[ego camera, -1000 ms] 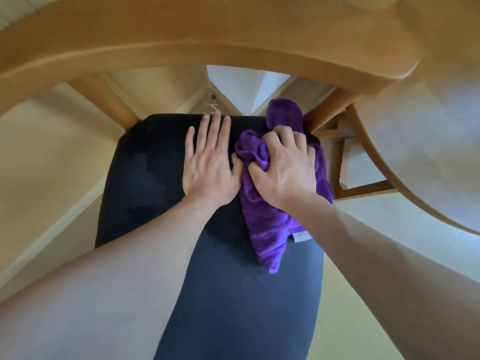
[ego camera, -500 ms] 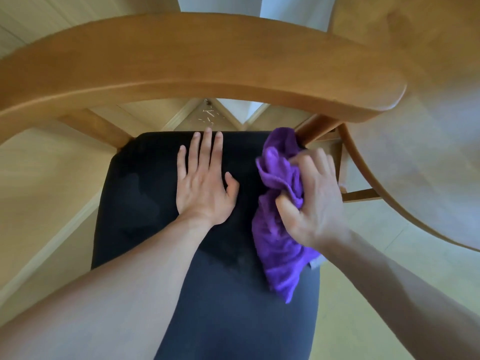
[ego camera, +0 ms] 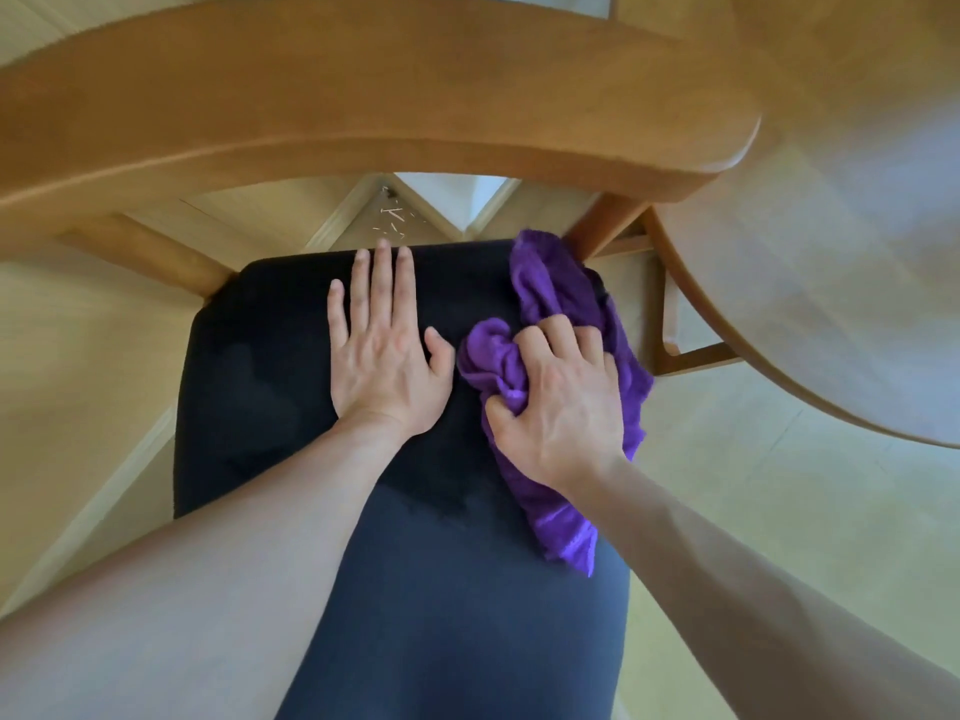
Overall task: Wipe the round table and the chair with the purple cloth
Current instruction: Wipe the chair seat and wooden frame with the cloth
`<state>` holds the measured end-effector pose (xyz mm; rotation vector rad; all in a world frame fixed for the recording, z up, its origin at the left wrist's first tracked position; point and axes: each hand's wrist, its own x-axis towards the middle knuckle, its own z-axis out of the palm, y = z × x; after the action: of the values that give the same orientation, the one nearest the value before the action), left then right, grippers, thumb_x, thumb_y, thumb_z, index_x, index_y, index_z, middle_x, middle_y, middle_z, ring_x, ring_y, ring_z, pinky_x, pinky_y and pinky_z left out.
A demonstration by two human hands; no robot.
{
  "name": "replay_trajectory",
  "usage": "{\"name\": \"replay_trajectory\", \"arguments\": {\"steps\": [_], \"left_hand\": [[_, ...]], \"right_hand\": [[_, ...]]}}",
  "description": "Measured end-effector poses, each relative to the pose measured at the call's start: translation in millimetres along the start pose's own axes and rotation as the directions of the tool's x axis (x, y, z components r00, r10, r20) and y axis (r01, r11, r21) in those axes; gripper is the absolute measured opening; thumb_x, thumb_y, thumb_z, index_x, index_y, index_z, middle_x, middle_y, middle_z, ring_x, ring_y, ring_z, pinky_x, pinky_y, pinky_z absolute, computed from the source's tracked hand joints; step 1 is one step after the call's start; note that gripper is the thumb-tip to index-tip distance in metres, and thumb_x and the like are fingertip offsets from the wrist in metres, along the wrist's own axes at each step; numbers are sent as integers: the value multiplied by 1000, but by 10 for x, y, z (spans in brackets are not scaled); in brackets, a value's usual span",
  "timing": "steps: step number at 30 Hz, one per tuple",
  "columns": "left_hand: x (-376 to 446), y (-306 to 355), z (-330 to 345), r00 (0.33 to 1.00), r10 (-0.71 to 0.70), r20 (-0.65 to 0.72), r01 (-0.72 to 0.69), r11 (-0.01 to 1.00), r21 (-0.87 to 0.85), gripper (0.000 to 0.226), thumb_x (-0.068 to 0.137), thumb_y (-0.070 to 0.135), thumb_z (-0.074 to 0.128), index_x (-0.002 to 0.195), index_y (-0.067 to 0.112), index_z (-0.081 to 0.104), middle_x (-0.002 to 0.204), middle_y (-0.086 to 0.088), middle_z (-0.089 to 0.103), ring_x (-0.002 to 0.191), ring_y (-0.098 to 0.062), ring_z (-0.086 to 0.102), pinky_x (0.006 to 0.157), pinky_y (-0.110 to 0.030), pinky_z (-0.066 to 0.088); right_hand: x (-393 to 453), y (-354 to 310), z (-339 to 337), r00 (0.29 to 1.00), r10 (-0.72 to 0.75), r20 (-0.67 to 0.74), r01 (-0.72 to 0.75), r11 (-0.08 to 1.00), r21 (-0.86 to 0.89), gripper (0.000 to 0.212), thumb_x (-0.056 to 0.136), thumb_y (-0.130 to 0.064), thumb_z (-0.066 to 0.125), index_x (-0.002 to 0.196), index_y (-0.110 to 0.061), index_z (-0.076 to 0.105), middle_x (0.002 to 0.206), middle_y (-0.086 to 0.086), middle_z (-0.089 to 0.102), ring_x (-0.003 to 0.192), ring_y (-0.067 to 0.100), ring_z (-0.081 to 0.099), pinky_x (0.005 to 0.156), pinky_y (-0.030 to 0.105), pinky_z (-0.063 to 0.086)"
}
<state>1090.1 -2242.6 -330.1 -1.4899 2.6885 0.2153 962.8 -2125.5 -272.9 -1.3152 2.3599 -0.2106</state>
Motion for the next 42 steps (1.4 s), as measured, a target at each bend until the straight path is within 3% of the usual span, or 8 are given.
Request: {"name": "replay_trajectory", "arguments": {"steps": [5,11,15,19,27,31,37,42], "left_hand": [[1,-26,46,998,1,-60,-3,1000,-27,79,90,36,33,163,12,16,172,-9,13,159,-27,10,128,-52,9],[3,-14,43,997,4,-74,-6,999,-34,77,90,37,33,163,15,18,172,-7,16,159,-26,12,129,-52,9],[13,-14,26,998,-1,-68,-2,999,-45,79,88,36,35,162,12,20,171,-8,19,158,-26,12,128,-52,9],[2,-16,27,996,11,-93,-15,999,-50,79,88,35,37,162,12,22,171,-8,19,159,-25,12,129,-50,8],[-1,-25,29,997,13,-79,-17,999,-43,79,90,36,33,163,12,17,172,-8,15,159,-25,10,129,-51,7],[-6,-24,45,997,16,-79,-18,999,-30,79,91,36,31,164,11,15,172,-9,13,160,-25,8,129,-51,7],[-7,-29,64,996,26,-87,-27,1000,-11,79,92,35,29,164,9,11,173,-10,11,160,-25,5,129,-51,6],[1,-40,75,994,26,-110,-29,999,-26,78,92,36,32,163,11,15,172,-9,15,160,-24,9,129,-51,7]], "right_hand": [[-438,306,-64,998,-62,-7,62,982,179,30,68,-42,49,75,-13,54,79,-3,55,77,24,50,60,37,43],[-247,385,-338,940,231,-250,-77,861,503,27,71,-37,49,87,-15,50,89,0,52,86,22,49,74,41,44],[192,67,-353,946,10,-325,117,923,367,57,77,-39,55,126,-10,55,129,6,53,119,26,48,102,35,38],[513,-40,-92,996,-69,59,67,997,30,78,84,-54,55,153,-23,36,164,2,26,149,27,21,122,49,17],[-75,159,-8,999,40,-26,-42,996,-75,50,75,-60,56,106,-20,53,112,-1,51,102,27,48,79,41,43],[-348,334,-57,990,138,-3,-137,984,110,39,71,-58,50,86,-22,46,94,-7,46,92,20,47,69,36,44],[-159,356,-300,867,423,-263,-238,817,526,35,73,-48,47,89,-16,48,95,-3,47,90,21,50,75,37,42],[277,178,-140,945,283,-162,-217,917,335,57,89,-54,52,134,-21,45,142,1,45,129,26,43,106,52,40]]}}
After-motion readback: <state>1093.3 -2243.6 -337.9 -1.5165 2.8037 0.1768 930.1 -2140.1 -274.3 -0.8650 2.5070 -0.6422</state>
